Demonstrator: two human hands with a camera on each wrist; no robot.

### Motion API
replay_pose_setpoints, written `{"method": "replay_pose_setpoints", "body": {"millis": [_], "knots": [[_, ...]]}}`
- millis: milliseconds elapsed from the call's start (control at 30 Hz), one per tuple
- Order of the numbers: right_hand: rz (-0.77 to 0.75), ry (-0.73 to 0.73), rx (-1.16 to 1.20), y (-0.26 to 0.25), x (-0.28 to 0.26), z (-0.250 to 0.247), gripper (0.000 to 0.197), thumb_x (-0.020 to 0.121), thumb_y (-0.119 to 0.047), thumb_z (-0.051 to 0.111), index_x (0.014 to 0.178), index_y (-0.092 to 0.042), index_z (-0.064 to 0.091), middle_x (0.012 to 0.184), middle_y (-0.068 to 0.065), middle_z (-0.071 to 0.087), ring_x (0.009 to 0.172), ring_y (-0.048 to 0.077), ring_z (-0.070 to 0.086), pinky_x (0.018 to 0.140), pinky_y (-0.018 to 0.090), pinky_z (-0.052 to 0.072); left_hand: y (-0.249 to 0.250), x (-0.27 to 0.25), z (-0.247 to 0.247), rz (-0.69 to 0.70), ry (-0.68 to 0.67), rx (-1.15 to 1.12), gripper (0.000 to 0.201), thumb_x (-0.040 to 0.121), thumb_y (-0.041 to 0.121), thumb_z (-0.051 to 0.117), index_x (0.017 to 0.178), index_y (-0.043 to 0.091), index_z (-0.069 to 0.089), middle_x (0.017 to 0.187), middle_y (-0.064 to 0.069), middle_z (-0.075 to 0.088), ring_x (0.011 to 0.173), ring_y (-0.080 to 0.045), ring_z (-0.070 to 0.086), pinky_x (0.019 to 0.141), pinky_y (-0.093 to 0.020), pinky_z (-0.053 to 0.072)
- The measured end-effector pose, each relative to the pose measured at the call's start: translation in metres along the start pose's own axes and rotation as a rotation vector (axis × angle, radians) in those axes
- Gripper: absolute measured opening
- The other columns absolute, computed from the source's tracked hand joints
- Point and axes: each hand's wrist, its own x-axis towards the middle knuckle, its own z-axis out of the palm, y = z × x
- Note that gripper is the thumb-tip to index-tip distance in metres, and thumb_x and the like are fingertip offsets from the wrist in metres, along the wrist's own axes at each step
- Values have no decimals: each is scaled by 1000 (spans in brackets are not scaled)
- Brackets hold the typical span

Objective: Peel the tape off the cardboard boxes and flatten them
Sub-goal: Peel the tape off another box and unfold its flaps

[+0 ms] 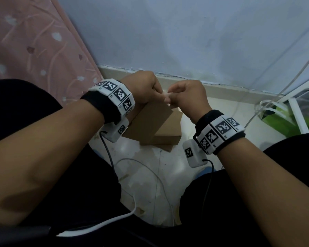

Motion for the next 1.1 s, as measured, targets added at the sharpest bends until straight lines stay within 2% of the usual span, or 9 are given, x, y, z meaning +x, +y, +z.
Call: {"method": "replay_pose_setpoints", "body": {"millis": [167,233,367,467,567,800,867,967,1100], "knots": [[-94,-118,61,-8,-2,-3,38,77,21,66,74,-16,74,72,11,72,63,17,69,68,29,59,7,-3,-3,-13,-3,-3,18,79,44,81,91,31,79,68,11,66,67,-6,57,61,-25,40],[-110,-168,106,-12,-3,-3,39,79,25,56,81,-10,74,77,15,73,65,19,70,67,23,56,7,-2,-2,-57,11,33,12,79,42,78,83,30,77,70,5,66,72,-15,60,65,-29,47],[-214,-41,-27,-14,-4,1,10,83,-6,77,85,-15,80,91,3,74,90,15,69,87,27,54,9,-2,-7,-140,53,25,24,65,47,58,54,28,67,57,1,58,63,-22,56,59,-28,42],[-231,7,-109,-11,-2,1,12,81,-18,84,77,-27,77,97,4,71,96,15,65,89,29,51,10,2,-7,-101,76,52,45,62,59,52,67,20,72,67,-3,66,70,-25,63,63,-34,48],[-113,-10,98,-8,0,-3,20,83,-2,79,73,-19,75,77,7,73,74,21,68,80,44,61,12,2,-5,-37,89,68,52,56,71,45,61,27,71,67,1,67,69,-20,61,64,-34,44],[-18,-120,285,-14,1,-11,23,81,20,60,81,-1,69,76,23,68,58,25,70,62,30,59,16,0,-4,-19,169,192,65,54,75,53,93,25,69,89,5,68,87,-24,61,77,-41,51],[-18,-123,295,-16,0,-12,23,82,21,60,79,-1,68,74,22,69,59,25,72,63,29,59,16,-3,-4,2,164,192,39,66,64,60,86,33,72,83,9,67,90,-24,61,76,-40,48],[-51,33,164,-7,4,-8,18,81,8,74,86,-7,64,74,9,68,67,24,73,70,41,64,18,-6,-2,63,206,227,26,83,44,68,61,33,61,67,12,57,95,-25,58,74,-38,35],[34,-30,93,-5,8,-4,19,90,-22,78,107,-16,73,108,7,65,96,24,67,80,40,63,14,-3,-2,60,325,278,23,88,50,63,92,31,77,98,10,71,125,-21,49,89,-44,36]]}}
